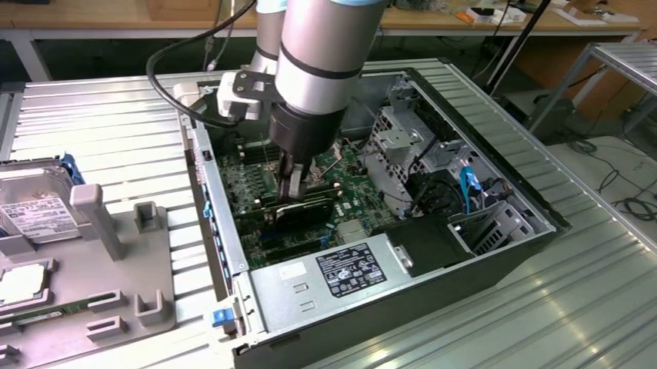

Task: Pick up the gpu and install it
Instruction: 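Press down on the gpu until it lock into place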

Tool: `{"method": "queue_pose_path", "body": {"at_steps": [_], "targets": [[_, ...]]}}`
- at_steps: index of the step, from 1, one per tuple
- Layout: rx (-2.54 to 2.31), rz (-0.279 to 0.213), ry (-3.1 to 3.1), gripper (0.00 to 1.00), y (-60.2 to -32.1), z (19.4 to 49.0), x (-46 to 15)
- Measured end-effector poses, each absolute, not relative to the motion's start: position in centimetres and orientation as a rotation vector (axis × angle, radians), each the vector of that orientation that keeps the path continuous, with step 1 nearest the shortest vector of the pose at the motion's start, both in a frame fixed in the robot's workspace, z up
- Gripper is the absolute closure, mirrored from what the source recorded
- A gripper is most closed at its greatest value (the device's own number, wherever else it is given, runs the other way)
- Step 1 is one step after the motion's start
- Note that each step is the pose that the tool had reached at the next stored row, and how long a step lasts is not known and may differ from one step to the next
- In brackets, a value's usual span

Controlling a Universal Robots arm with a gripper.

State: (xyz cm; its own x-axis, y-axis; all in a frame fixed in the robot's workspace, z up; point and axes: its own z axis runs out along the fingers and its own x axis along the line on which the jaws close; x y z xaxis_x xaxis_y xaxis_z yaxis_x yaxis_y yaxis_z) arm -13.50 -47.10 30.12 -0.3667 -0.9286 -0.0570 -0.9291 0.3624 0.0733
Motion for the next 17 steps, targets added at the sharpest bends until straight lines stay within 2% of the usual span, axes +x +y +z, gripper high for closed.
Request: {"method": "queue_pose_path", "body": {"at_steps": [11, 17], "targets": [[-1.832, 0.173, 2.528, 0.89, -47.0, 32.7, -12.7], [-1.836, 0.174, 2.525, 0.89, -47.0, 32.8, -12.7]]}}
